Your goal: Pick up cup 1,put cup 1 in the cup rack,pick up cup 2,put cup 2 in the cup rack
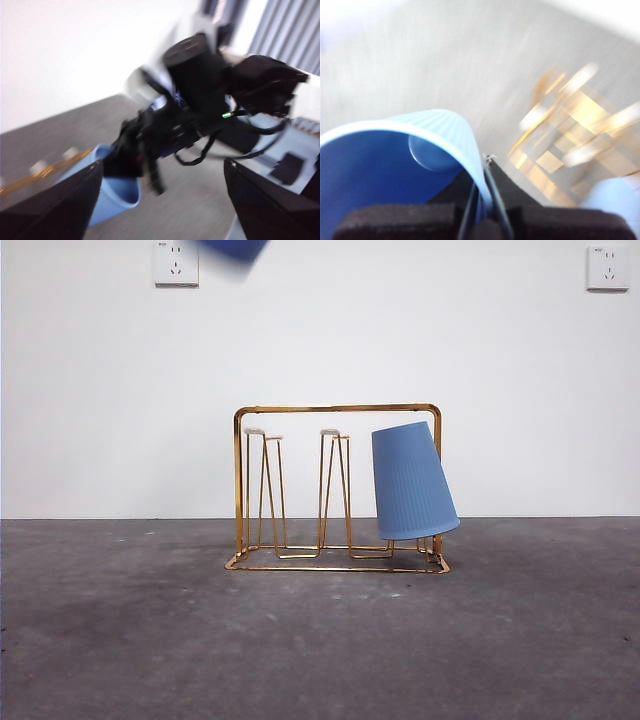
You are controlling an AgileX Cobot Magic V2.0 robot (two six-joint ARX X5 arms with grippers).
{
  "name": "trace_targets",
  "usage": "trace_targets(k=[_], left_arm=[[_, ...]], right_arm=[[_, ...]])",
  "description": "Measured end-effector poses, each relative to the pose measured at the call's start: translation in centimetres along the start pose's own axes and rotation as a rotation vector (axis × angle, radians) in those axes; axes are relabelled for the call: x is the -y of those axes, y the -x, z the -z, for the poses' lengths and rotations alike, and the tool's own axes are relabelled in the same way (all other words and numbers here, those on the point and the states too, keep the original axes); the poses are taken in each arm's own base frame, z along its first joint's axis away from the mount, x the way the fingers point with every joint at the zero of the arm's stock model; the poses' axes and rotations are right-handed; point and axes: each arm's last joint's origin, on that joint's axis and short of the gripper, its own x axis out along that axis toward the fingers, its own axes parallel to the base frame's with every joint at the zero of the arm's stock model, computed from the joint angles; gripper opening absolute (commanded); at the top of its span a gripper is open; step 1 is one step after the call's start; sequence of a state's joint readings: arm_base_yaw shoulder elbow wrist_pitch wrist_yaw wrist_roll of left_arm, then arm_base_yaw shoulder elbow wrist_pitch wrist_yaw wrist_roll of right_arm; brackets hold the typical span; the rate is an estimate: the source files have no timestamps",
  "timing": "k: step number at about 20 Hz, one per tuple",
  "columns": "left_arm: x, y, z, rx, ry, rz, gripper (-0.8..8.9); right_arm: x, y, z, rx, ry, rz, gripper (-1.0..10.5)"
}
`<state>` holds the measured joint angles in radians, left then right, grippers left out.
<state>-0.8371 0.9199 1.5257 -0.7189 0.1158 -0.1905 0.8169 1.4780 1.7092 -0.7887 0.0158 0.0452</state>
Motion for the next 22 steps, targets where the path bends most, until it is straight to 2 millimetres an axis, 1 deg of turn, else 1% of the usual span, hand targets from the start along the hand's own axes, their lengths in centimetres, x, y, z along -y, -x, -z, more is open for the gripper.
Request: trace_targets(k=[2,3,4,6,9,11,13,17,20,22], left_arm=[[0.2,-0.9,-0.6,0.042,0.001,0.068,4.9],[0.2,-1.3,-0.8,0.058,0.002,0.095,5.12],[0.3,-1.9,-1.1,0.075,0.004,0.127,5.14],[0.4,-3.1,-1.5,0.102,0.007,0.19,5.15],[0.6,-4.9,-2.1,0.143,0.024,0.297,5.73],[0.7,-6.2,-2.5,0.176,0.043,0.384,5.75],[0.8,-7.5,-3.0,0.211,0.063,0.465,5.75],[0.8,-10.3,-3.5,0.266,0.128,0.6,5.75],[0.6,-12.3,-3.6,0.301,0.191,0.664,5.75],[0.5,-13.6,-3.6,0.326,0.232,0.701,5.75]], right_arm=[[0.2,4.1,-0.4,0.096,0.015,0.039,-0.2],[0.2,5.8,-0.5,0.133,0.022,0.056,-0.2],[0.3,7.6,-0.5,0.174,0.03,0.075,-0.2],[0.5,10.8,-0.3,0.246,0.044,0.113,-0.2],[0.7,15.5,0.4,0.355,0.07,0.154,-0.2],[0.8,18.6,1.0,0.441,0.09,0.166,-0.2],[0.9,21.3,1.6,0.53,0.105,0.174,-0.2],[1.0,25.8,2.6,0.706,0.139,0.197,-0.2],[1.0,28.2,3.3,0.803,0.174,0.203,-0.2],[0.9,29.1,3.5,0.851,0.202,0.188,-0.2]])
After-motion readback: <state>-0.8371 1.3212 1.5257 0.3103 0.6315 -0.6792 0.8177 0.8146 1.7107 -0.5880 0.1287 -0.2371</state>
